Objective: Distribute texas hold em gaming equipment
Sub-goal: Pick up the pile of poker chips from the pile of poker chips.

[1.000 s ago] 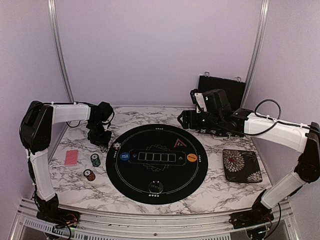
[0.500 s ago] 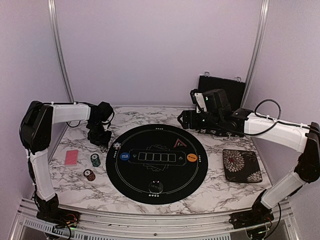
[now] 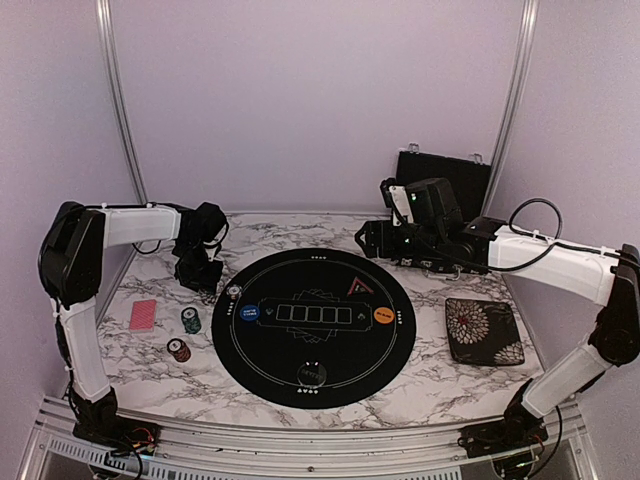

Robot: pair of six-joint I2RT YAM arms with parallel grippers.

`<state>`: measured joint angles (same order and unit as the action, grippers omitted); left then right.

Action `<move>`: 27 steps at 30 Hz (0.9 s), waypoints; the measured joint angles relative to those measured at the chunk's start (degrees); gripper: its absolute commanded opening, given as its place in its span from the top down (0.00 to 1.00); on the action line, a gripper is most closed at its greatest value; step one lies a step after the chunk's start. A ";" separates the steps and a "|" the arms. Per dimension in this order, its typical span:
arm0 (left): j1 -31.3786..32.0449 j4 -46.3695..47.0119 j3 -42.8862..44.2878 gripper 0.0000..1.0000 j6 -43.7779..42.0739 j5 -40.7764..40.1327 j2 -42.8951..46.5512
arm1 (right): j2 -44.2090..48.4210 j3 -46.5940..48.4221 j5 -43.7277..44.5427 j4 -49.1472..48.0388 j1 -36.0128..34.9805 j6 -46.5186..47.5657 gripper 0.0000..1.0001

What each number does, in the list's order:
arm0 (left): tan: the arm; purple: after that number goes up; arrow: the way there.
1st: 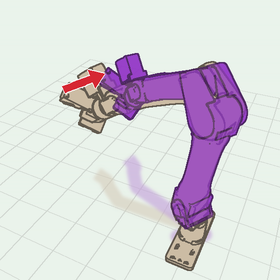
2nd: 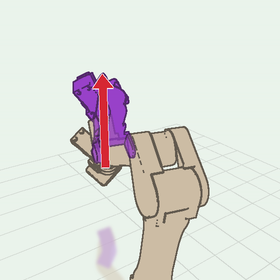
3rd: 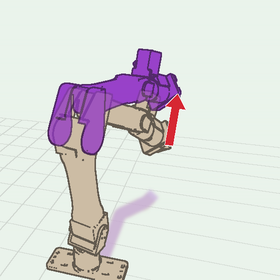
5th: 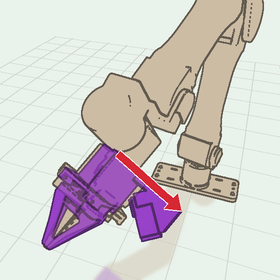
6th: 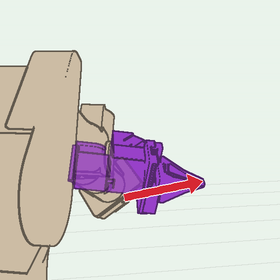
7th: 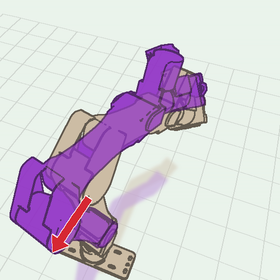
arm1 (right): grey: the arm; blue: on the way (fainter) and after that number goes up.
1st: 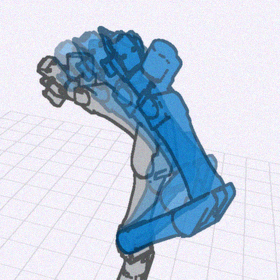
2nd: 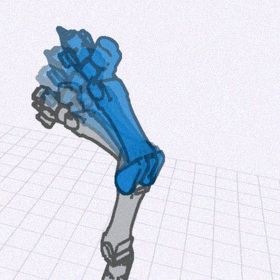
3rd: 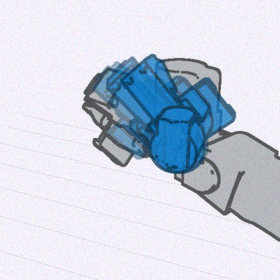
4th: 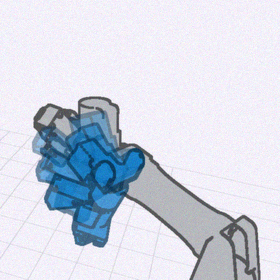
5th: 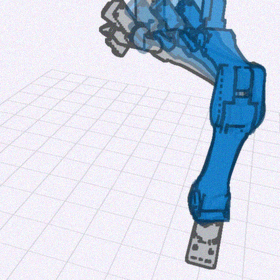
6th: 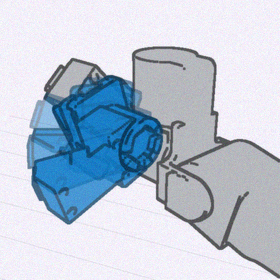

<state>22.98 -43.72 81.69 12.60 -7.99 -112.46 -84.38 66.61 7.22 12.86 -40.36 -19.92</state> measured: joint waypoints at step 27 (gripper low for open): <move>10.19 -3.13 10.99 0.62 2.34 -0.63 -0.90 | 2.34 -2.91 0.74 0.00 1.14 0.02 0.19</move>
<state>33.17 -46.85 92.68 14.94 -8.62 -113.36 -82.04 63.70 7.97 12.86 -39.22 -19.90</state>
